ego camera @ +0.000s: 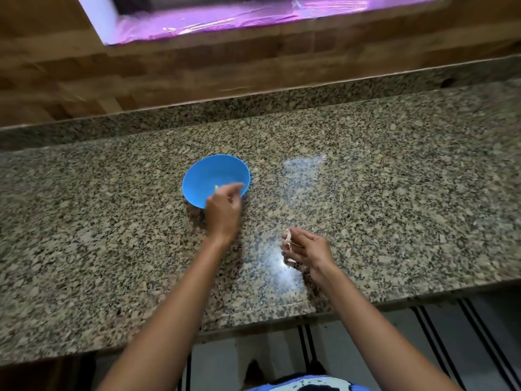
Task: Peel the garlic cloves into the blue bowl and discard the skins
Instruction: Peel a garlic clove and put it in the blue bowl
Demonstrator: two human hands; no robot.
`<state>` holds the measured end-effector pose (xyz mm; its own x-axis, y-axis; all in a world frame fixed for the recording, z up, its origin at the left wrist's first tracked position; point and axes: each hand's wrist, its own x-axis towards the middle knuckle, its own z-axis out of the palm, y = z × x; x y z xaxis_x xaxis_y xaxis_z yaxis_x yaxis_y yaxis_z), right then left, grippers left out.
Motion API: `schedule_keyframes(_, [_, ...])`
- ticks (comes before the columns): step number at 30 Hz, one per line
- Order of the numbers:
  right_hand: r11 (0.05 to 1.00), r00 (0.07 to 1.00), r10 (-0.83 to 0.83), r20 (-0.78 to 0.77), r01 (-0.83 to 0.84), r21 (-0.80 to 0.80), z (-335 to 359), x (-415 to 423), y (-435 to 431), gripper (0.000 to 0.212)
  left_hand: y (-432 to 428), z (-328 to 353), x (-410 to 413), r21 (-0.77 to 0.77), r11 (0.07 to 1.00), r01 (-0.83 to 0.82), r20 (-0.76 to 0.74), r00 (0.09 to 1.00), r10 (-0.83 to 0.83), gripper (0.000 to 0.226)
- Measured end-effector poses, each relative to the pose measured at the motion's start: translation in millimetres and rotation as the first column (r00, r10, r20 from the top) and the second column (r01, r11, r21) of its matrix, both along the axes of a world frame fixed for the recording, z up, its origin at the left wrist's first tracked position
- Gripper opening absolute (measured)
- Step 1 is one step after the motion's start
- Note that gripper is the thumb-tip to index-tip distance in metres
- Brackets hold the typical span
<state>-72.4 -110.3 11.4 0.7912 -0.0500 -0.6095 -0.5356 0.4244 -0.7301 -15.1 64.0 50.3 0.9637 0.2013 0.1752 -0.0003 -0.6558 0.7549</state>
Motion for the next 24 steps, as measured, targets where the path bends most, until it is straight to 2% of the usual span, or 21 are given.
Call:
schedule_keyframes(2, [1.0, 0.999, -0.028, -0.019, 0.028, -0.008, -1.7, 1.0, 1.7, 0.013, -29.9, -7.7, -31.2, -0.14, 0.97, 0.201, -0.124, 0.968, -0.218, 0.022])
schedule_keyframes(4, [0.999, 0.999, -0.026, -0.024, 0.025, -0.033, -0.9, 1.9, 3.0, 0.013, -49.0, -22.8, -48.8, -0.128, 0.944, 0.305, -0.214, 0.921, -0.326, 0.021])
schedule_keyframes(10, [0.999, 1.0, -0.021, 0.002, 0.021, -0.027, 0.5, 2.9, 1.7, 0.01, -55.0, -42.4, -49.2, -0.174, 0.968, 0.182, -0.23, 0.948, -0.219, 0.012])
schedule_keyframes(15, [0.959, 0.996, -0.009, 0.091, 0.035, -0.281, -9.9, -1.0, 6.8, 0.014, -61.1, -44.3, -54.2, -0.02, 0.977, 0.212, -0.227, 0.951, -0.211, 0.015])
schedule_keyframes(18, [0.925, 0.993, -0.013, 0.12, 0.058, -0.376, -16.8, -2.5, 9.0, 0.012, -62.0, -47.9, -56.5, -0.03, 0.978, 0.205, -0.251, 0.946, -0.206, 0.014])
schedule_keyframes(19, [0.921, 0.993, -0.015, 0.121, 0.061, -0.386, -16.9, -3.1, 9.1, 0.013, -60.9, -49.6, -56.1, -0.091, 0.977, 0.19, -0.278, 0.938, -0.208, 0.014])
schedule_keyframes(21, [0.933, 0.993, -0.028, 0.116, 0.068, -0.354, -14.5, -5.3, 9.2, 0.014, -56.1, -50.8, -53.6, -0.366, 0.925, 0.099, -0.386, 0.889, -0.248, 0.013])
schedule_keyframes(23, [0.968, 0.993, -0.055, 0.104, 0.079, -0.238, -11.2, -7.5, 8.8, 0.011, -50.2, -47.5, -52.8, -0.624, 0.777, -0.085, -0.475, 0.831, -0.291, 0.012])
schedule_keyframes(24, [0.976, 0.992, -0.063, 0.105, 0.083, -0.201, -10.2, -8.0, 8.2, 0.01, -46.9, -46.4, -52.5, -0.663, 0.733, -0.156, -0.493, 0.827, -0.27, 0.011])
